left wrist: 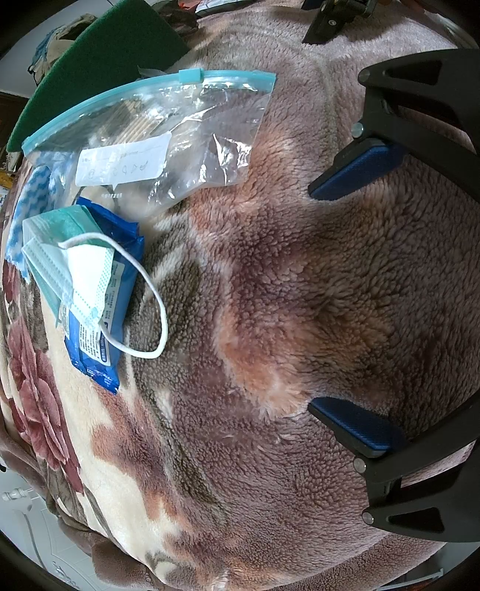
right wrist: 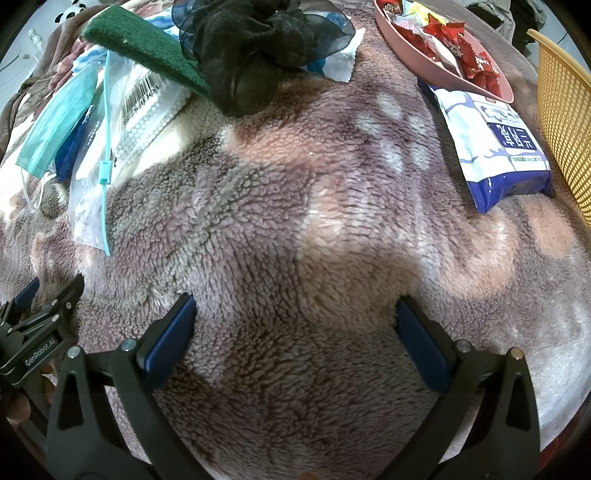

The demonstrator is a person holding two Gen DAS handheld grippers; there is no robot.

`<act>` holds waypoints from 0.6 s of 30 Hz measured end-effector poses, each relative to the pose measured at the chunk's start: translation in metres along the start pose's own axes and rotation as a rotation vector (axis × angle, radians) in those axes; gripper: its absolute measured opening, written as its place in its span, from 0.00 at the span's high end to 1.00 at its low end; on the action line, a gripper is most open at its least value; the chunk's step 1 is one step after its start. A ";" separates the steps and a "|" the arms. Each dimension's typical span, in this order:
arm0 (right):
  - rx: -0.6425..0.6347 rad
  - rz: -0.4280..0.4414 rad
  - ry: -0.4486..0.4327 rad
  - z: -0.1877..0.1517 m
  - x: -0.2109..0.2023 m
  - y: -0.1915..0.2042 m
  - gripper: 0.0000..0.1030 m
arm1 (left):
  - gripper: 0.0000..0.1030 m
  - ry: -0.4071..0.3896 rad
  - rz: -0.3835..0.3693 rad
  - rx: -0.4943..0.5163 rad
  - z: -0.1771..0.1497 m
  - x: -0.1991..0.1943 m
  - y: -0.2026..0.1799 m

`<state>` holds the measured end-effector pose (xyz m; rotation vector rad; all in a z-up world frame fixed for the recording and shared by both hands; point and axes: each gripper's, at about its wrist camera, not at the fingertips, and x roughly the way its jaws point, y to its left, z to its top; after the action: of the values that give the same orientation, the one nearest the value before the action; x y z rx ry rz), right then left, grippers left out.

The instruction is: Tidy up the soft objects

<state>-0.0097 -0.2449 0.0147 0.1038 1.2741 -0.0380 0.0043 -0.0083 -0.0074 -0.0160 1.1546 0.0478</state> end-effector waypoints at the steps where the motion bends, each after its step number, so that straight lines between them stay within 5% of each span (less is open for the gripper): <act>1: 0.000 0.000 0.000 0.000 0.000 0.000 0.00 | 0.00 0.000 0.000 0.000 0.000 0.000 0.000; 18: 0.000 0.001 0.002 0.001 0.000 -0.001 0.00 | 0.00 -0.002 0.002 0.000 -0.001 0.000 -0.002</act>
<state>-0.0089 -0.2457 0.0146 0.1048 1.2761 -0.0374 0.0035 -0.0100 -0.0082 -0.0145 1.1531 0.0495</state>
